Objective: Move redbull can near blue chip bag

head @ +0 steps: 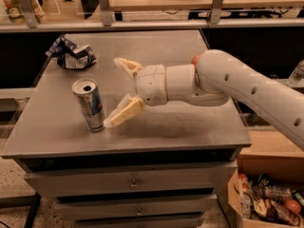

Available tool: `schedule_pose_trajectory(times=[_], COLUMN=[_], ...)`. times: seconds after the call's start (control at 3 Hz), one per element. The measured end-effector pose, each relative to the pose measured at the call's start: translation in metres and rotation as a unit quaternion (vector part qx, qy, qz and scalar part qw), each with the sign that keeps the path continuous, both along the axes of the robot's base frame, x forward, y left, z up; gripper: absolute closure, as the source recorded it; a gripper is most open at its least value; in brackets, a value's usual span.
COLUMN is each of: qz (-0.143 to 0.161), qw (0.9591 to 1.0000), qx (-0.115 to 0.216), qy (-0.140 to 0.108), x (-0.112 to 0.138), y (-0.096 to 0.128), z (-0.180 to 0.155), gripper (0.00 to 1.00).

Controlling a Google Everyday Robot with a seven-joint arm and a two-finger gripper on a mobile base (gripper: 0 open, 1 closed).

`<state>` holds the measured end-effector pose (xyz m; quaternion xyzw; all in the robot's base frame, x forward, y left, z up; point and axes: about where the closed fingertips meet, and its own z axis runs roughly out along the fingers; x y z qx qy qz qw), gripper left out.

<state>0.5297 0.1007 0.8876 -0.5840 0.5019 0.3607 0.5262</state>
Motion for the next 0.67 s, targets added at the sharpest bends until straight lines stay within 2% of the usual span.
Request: schedule_pose_trajectory(times=[0.33,0.67], qz=[0.035,0.063], qw=[0.9993,0.9971], qx=[-0.01,-0.025], qy=[0.011,0.035], x=[-0.008,-0.022], y=[0.006,0.015], z=[-0.006,-0.013], gripper=[0.0,0.0])
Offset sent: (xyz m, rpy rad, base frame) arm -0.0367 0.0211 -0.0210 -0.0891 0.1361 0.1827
